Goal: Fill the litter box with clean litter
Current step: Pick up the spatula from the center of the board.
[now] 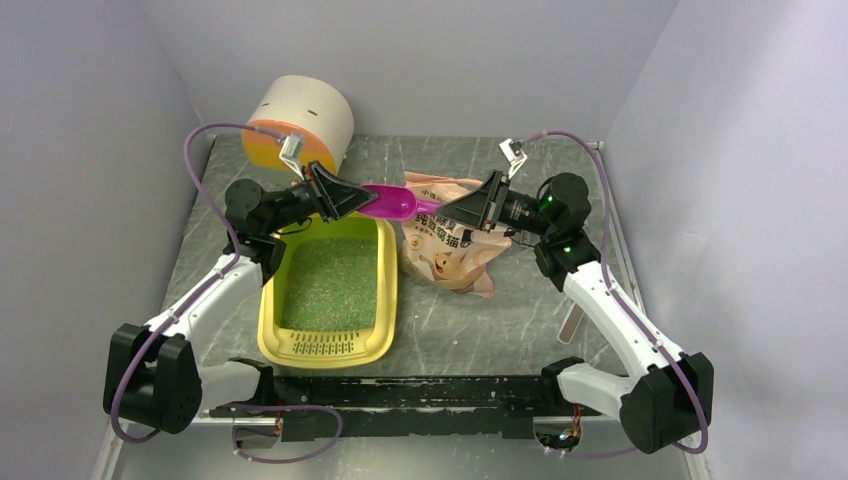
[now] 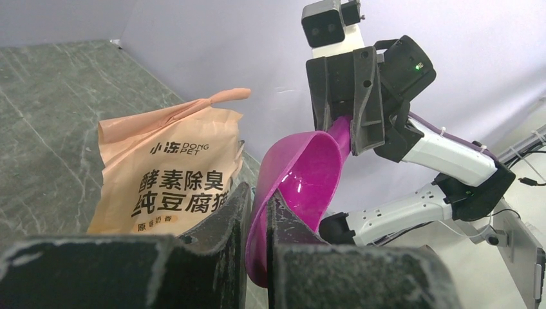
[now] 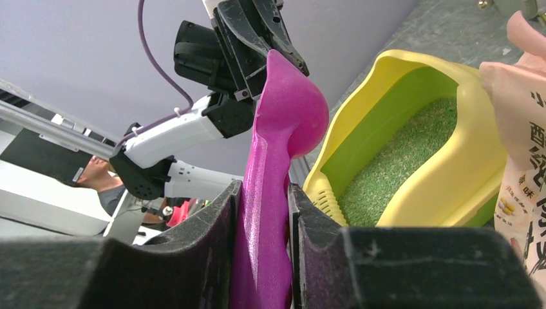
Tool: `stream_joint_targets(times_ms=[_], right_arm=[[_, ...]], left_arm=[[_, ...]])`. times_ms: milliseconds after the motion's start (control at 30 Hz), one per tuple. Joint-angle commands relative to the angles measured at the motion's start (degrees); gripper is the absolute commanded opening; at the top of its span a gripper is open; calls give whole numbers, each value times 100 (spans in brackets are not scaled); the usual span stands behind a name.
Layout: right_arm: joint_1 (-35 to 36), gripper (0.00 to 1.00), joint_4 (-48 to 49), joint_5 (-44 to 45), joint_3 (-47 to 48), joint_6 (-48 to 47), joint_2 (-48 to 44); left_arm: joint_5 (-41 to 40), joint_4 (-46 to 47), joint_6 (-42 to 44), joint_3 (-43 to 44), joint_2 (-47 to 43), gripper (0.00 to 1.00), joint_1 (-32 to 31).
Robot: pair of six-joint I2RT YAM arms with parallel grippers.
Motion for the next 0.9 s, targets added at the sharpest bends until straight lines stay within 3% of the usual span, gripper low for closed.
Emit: stream_joint_targets(times_ms=[0,67,100,233,333,367,400,500,667,867], right_arm=[[113,16,30,53,98,-61,-16],[119,9,-78,121,119,-138,-55],[116,2,-114,151,131,-184,-68],[114,0,-527,290,277,-431,-94],[89,0,-1142,561,450,-744,-179],[65,0,-1293,629,510,-835,-222],[24,0,-1483,671,584,-927,-270],[-135,0,-2455,985,1007,-1424,-443],[-143,0,-4844,2634,2299,-2736,-818],[-144,0,-6829,4557,3340,-3542,-1061]], left_arm=[[470,384,10,167,74,5,-181],[476,360,32,159,82,5,-181],[461,309,53,165,84,11,-181],[374,-28,281,254,57,54,-181],[132,-702,694,408,-93,70,-173],[-35,-1033,900,479,-169,85,-165],[-219,-1335,1090,538,-257,92,-164],[-828,-1981,1518,690,-543,97,-147],[-1499,-2768,2174,907,-778,97,-140],[-1405,-3036,2645,1004,-686,97,-143]])
